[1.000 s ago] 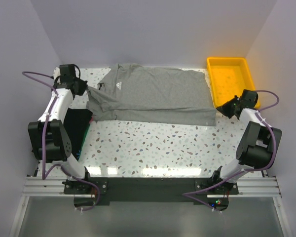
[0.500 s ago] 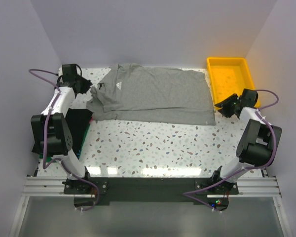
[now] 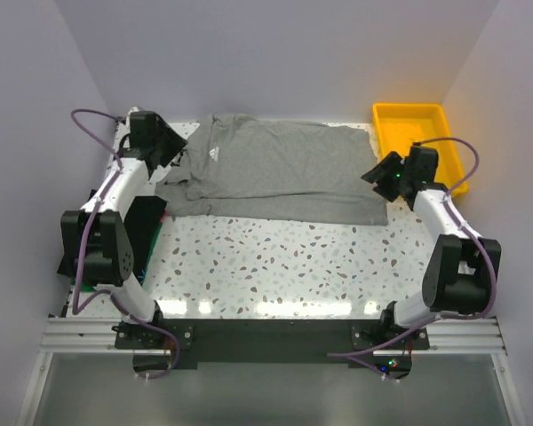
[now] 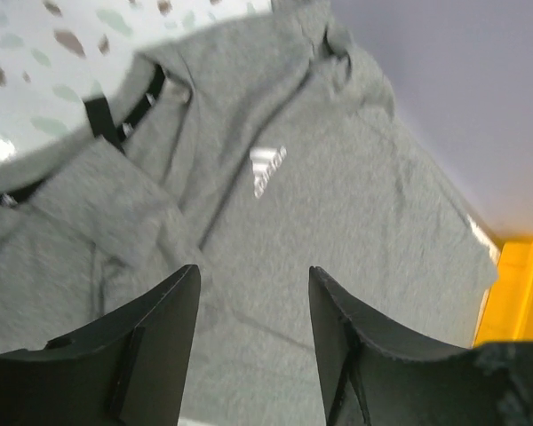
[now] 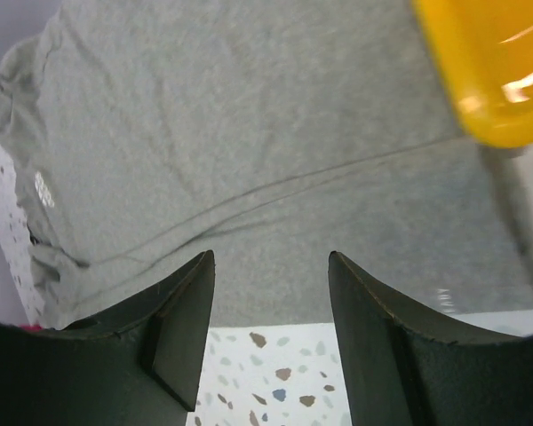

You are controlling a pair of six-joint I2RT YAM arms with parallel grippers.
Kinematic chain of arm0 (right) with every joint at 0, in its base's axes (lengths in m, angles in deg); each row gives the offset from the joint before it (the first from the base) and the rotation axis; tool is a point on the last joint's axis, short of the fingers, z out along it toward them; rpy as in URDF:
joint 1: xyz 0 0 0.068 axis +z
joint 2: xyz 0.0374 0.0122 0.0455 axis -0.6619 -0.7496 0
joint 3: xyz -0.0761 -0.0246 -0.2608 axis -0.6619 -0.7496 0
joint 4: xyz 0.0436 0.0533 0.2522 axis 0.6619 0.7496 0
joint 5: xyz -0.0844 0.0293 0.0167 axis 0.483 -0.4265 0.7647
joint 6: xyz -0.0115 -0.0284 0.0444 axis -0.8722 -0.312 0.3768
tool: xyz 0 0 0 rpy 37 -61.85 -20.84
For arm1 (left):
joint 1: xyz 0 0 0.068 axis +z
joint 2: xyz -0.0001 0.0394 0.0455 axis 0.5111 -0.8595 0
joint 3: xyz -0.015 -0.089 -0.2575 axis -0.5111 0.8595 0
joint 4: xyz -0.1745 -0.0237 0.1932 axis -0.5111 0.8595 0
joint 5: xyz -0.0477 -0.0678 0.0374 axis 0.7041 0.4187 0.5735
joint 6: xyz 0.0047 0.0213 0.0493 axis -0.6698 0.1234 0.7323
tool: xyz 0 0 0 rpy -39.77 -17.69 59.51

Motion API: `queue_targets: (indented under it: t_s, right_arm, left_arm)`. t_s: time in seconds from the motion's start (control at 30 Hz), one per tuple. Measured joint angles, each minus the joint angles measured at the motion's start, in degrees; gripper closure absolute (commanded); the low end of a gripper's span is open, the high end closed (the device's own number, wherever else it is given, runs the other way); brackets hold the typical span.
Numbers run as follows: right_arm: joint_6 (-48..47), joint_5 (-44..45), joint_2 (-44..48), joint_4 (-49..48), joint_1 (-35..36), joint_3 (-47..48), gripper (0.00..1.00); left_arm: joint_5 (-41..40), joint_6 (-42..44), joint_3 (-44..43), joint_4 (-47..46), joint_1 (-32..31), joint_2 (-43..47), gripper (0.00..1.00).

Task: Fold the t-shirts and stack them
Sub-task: Fold the tshirt

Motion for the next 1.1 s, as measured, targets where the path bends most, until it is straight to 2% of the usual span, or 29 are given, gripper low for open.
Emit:
queue_targets:
  t_s: [0.23, 0.47, 0.73, 1.1]
  right_arm:
    - [-0.81, 2.25, -1.62, -0.79, 13.29, 0.20, 0.43]
    - [-1.60, 3.54, -5.60, -2.01, 21.77, 0.20, 0.45]
    - [-1.95, 3.93, -9.57, -3.67, 24.83, 0.20, 0.47]
    - [-2.54, 3.96, -11.67, -4.31, 24.87, 0.20, 0.47]
  left_arm:
    - [-10.19, -5.01, 3.72, 6.69, -12.44, 1.49, 0.56]
    - [-19.41, -11.74, 3.06, 16.20, -13.66, -3.93, 0.57]
    - [-25.68, -16.22, 0.52, 23.93, -13.79, -7.02, 0.56]
    - [-27.85, -17.55, -3.37, 26.91, -13.88, -11.87, 0.56]
